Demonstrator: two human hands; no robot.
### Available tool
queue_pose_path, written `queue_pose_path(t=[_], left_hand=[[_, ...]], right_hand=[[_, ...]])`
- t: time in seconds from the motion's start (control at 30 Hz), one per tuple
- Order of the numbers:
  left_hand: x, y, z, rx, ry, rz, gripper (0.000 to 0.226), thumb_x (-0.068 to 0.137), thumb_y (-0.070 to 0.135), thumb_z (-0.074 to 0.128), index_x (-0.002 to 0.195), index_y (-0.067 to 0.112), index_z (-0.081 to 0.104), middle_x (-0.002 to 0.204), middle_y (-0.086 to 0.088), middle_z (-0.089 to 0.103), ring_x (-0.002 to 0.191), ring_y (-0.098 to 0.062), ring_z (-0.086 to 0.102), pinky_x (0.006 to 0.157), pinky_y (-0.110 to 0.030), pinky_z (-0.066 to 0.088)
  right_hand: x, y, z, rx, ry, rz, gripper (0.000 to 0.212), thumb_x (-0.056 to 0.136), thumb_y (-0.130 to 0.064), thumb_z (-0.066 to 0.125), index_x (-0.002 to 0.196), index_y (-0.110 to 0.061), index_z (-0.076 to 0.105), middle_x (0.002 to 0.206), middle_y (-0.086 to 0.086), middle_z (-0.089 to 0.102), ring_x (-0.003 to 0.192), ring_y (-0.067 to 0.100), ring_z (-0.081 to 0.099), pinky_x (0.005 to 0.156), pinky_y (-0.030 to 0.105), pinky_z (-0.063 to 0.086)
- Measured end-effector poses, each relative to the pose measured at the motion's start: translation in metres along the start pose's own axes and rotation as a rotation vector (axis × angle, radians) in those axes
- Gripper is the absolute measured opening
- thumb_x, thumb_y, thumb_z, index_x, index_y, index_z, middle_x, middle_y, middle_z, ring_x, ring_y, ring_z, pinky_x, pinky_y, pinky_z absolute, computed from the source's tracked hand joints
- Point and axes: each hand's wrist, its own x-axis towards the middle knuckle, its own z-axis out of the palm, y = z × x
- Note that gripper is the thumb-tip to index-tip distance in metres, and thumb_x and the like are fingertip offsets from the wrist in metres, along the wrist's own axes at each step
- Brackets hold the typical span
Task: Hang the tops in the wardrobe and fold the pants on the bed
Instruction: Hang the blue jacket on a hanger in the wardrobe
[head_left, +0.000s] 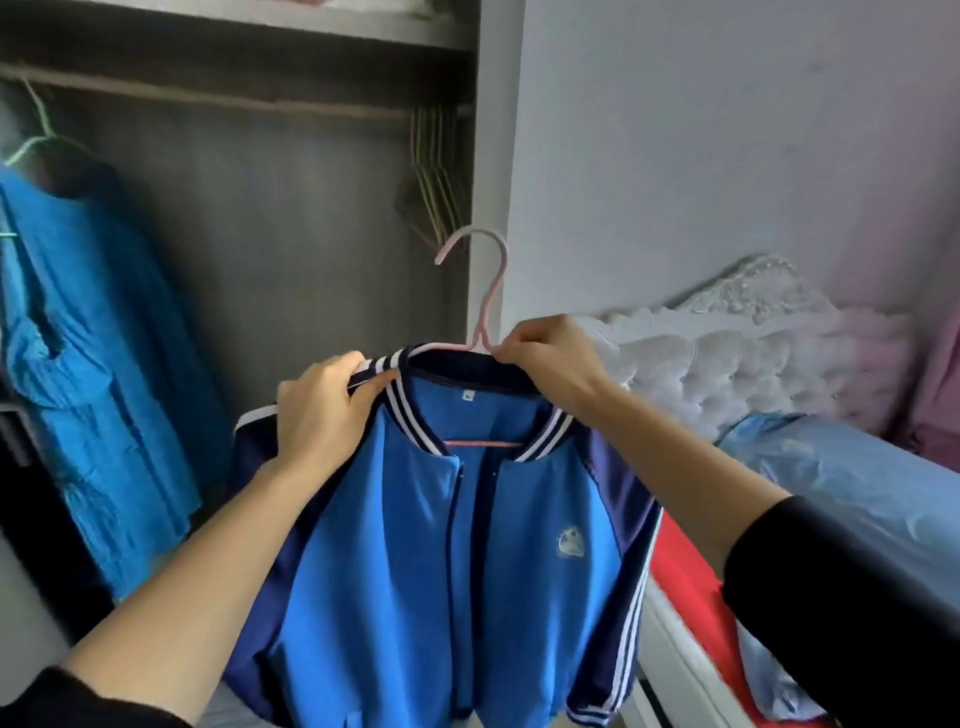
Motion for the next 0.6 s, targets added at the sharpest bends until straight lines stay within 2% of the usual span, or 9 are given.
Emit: queue_pose_path(t=[0.07,0.13,0.23,0.3,0.37,0.47,0.53,0.6], left_hand=[[0.014,-0.022,0.004,0.036,0.054,-0.042,0.049,0.091,0.039,0.058,0.057,0.022,0.027,0.054,0.006,0.039,0.058,-0.028,0.045,0.062,-0.035,0.028],[0.031,-0.042,0.010,0.056,0.036,-0.060,0.046,0.090,0.038,0.059,0.058,0.016,0.034,0.055,0.004,0.044,0.061,-0.028,0.046,0.064,-0.035,0.026],[0.053,-0.070,0.018,0.045,-0.072,-0.113,0.049,0.091,0.041,0.057,0.056,0.019,0.031,0.053,0.004,0.042,0.062,-0.028,0.044,0.064,-0.034,0.025],[0.068,-0.090,0.023,0.062,-0.178,-0.153,0.047,0.091,0.045,0.054,0.059,0.016,0.035,0.057,0.000,0.049,0.068,-0.031,0.049,0.066,-0.035,0.028],[0.086,-0.112,0.029,0.136,-0.280,-0.204,0.040,0.091,0.051,0.051,0.071,0.016,0.047,0.080,-0.008,0.063,0.087,-0.034,0.056,0.079,-0.038,0.038],[0.115,-0.147,0.038,0.199,-0.377,-0.351,0.048,0.087,0.062,0.047,0.106,0.019,0.057,0.114,-0.008,0.059,0.112,-0.034,0.049,0.097,-0.040,0.037],[0.133,-0.167,0.041,0.133,-0.373,-0.418,0.051,0.086,0.063,0.049,0.115,0.022,0.055,0.121,-0.008,0.054,0.118,-0.032,0.045,0.102,-0.042,0.036],[0.151,-0.182,0.040,0.024,-0.355,-0.451,0.046,0.088,0.058,0.051,0.113,0.020,0.055,0.119,-0.008,0.055,0.114,-0.030,0.049,0.099,-0.042,0.040]], right_hand=[[0.019,-0.001,0.019,0.045,-0.122,-0.043,0.027,0.082,-0.020,0.067,0.056,-0.020,0.059,0.053,-0.010,0.050,0.053,0.003,0.043,0.053,0.014,0.035],[0.043,-0.004,0.040,0.039,-0.252,-0.048,0.030,0.086,-0.022,0.066,0.059,-0.017,0.054,0.060,-0.004,0.049,0.061,0.010,0.043,0.059,0.022,0.035],[0.078,-0.012,0.069,0.058,-0.525,0.031,0.040,0.093,-0.029,0.059,0.060,-0.015,0.043,0.056,-0.002,0.038,0.052,0.012,0.034,0.050,0.020,0.029],[0.103,-0.014,0.087,0.138,-0.647,0.079,0.042,0.096,-0.029,0.054,0.058,-0.017,0.039,0.053,-0.001,0.028,0.047,0.011,0.024,0.043,0.019,0.022],[0.130,-0.015,0.105,0.148,-0.655,0.095,0.038,0.097,-0.027,0.053,0.061,-0.012,0.047,0.051,-0.001,0.029,0.045,0.011,0.024,0.041,0.018,0.022],[0.168,-0.021,0.132,0.062,-0.595,0.049,0.035,0.096,-0.028,0.054,0.072,-0.004,0.061,0.048,-0.002,0.039,0.042,0.011,0.033,0.041,0.019,0.030],[0.192,-0.028,0.149,-0.028,-0.544,-0.017,0.037,0.097,-0.029,0.053,0.072,-0.005,0.066,0.046,-0.004,0.047,0.041,0.010,0.041,0.047,0.020,0.037],[0.213,-0.035,0.167,-0.093,-0.503,-0.066,0.037,0.097,-0.028,0.053,0.070,-0.006,0.067,0.046,-0.005,0.052,0.042,0.010,0.047,0.050,0.020,0.040]])
